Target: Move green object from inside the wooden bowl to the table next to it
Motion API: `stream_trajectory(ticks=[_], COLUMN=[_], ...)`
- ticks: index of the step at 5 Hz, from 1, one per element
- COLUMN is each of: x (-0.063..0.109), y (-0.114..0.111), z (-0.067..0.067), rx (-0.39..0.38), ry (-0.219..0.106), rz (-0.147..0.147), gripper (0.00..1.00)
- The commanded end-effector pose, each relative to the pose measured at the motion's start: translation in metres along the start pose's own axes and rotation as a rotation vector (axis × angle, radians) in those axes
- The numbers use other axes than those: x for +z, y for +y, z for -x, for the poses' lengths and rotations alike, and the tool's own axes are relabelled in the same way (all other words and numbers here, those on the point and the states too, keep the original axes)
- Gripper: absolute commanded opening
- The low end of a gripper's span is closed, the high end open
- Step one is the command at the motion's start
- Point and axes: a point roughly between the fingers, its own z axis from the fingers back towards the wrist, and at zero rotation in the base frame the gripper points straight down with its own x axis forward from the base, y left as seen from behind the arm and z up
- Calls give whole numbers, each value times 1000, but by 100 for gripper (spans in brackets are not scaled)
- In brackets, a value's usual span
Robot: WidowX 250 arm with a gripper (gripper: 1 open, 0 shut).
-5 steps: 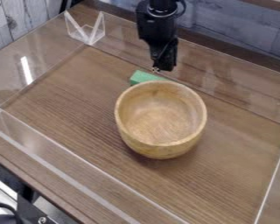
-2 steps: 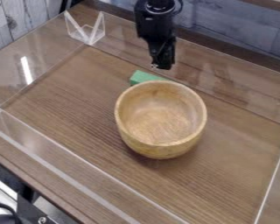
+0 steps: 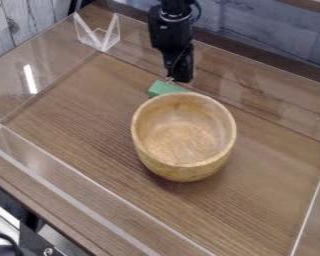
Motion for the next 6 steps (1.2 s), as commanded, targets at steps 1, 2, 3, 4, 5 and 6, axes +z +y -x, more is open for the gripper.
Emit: stream_trajectory(ticks=[1, 2, 3, 4, 5, 6], x=[15, 11, 10, 8, 7, 7], y=[-13, -13, -14, -17, -20, -20], z=[-9, -18, -25, -30, -29, -27], rx=[41, 81, 62, 42, -6, -55], ry=[1, -6, -2, 0, 11, 22], rz=[69, 68, 64, 59, 55, 47], gripper=[0, 0, 100, 100, 0, 0])
